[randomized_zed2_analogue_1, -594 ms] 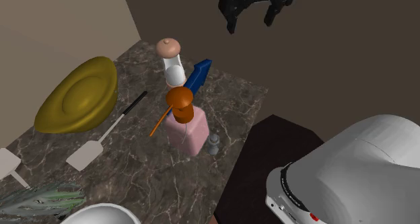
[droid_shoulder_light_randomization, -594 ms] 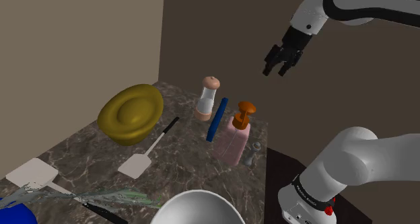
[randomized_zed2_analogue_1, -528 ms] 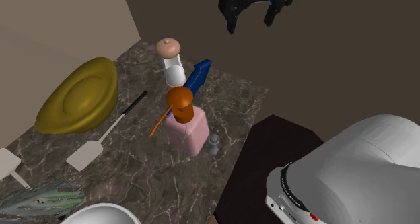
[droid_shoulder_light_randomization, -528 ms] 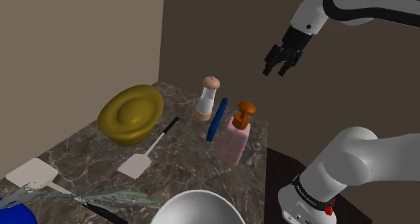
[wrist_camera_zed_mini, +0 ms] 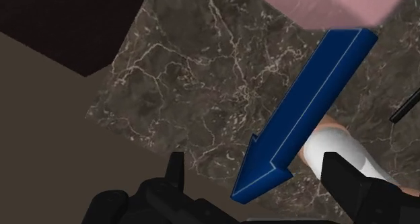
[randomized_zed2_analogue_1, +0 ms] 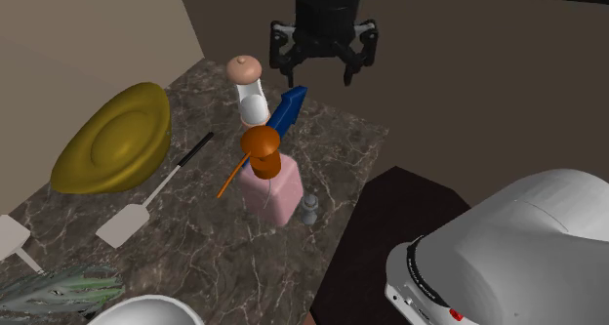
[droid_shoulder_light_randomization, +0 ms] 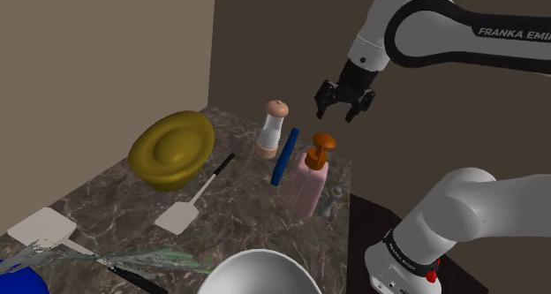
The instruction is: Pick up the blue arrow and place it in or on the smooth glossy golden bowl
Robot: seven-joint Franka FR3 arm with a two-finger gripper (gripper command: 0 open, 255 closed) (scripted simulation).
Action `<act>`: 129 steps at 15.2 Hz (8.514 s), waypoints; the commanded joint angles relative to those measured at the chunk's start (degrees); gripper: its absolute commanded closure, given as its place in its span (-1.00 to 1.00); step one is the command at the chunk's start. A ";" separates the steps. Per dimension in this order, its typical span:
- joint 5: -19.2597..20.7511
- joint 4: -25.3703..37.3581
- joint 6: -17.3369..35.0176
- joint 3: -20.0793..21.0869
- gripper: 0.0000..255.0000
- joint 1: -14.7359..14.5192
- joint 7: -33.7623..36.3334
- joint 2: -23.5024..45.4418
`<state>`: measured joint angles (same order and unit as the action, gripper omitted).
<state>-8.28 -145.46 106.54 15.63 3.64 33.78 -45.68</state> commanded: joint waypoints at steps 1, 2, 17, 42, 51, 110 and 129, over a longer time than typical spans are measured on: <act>-1.33 -0.41 2.86 4.35 -1.00 1.29 7.67 2.35; -1.87 -0.42 4.21 6.53 -1.00 2.02 11.29 3.71; 0.19 0.75 20.05 25.50 -1.00 12.33 41.49 22.13; -0.50 3.76 14.48 23.49 1.00 11.62 39.98 19.35; -0.62 8.76 7.03 21.19 1.00 11.22 38.58 16.74; 44.31 77.27 -18.22 36.22 1.00 -15.81 82.83 83.39; 45.36 89.20 -26.70 35.13 -1.00 -21.64 80.88 85.17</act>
<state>36.77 -58.51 81.31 51.07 -16.80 114.97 38.95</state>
